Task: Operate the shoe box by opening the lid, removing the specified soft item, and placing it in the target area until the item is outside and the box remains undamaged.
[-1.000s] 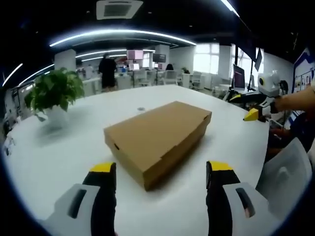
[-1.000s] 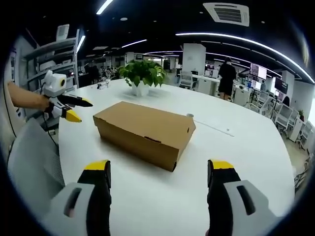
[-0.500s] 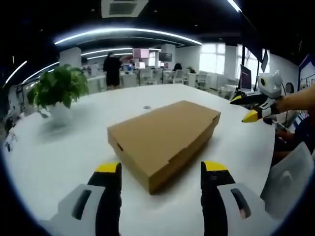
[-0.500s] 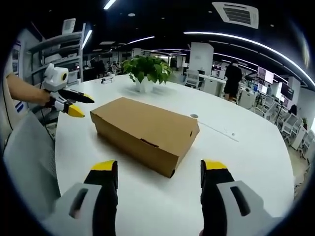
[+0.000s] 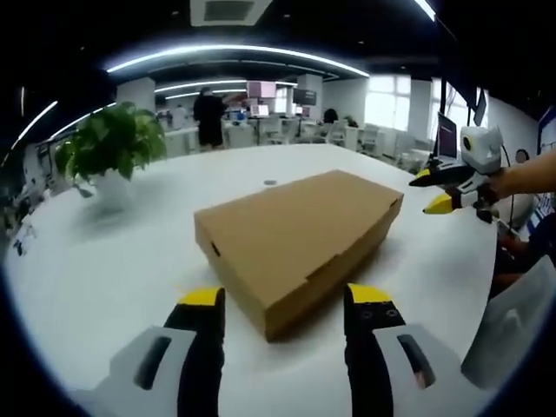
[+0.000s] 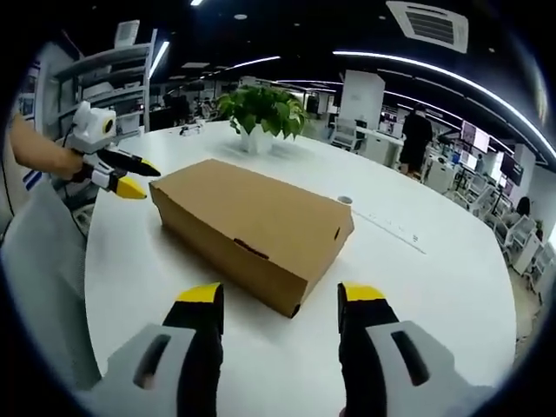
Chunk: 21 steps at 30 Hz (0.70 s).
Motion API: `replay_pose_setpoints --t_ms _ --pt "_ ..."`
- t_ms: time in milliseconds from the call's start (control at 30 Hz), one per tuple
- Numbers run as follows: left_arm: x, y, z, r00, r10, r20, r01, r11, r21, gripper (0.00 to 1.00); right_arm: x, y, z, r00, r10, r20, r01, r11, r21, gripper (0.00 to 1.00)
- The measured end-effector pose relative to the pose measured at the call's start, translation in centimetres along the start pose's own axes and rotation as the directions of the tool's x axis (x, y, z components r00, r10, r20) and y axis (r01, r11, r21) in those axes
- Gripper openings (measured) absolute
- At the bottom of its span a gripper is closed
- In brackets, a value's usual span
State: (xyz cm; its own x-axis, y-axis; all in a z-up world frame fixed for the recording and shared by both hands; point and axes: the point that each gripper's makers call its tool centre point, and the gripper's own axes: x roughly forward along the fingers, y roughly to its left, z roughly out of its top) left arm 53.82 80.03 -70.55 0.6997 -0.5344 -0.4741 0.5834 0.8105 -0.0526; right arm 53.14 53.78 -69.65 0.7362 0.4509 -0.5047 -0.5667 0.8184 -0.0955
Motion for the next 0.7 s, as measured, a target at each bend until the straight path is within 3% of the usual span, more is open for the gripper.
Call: replay_pose_setpoints --t_ms 300,700 --pt "0.9 0.1 -0.2 1.0 0.016 -0.011 -0.017 1.0 -0.016 0.52 1.4 -0.5 -0.4 1.0 0.017 -0.014 -0.017 0.999 0.041 0.47" --pt "1.9 0.1 -0.5 0.999 0.026 -0.027 -0.027 0.999 -0.031 0.49 3.8 -0.7 -0.3 0.998 0.052 -0.038 -0.05 0.998 0.03 0.43"
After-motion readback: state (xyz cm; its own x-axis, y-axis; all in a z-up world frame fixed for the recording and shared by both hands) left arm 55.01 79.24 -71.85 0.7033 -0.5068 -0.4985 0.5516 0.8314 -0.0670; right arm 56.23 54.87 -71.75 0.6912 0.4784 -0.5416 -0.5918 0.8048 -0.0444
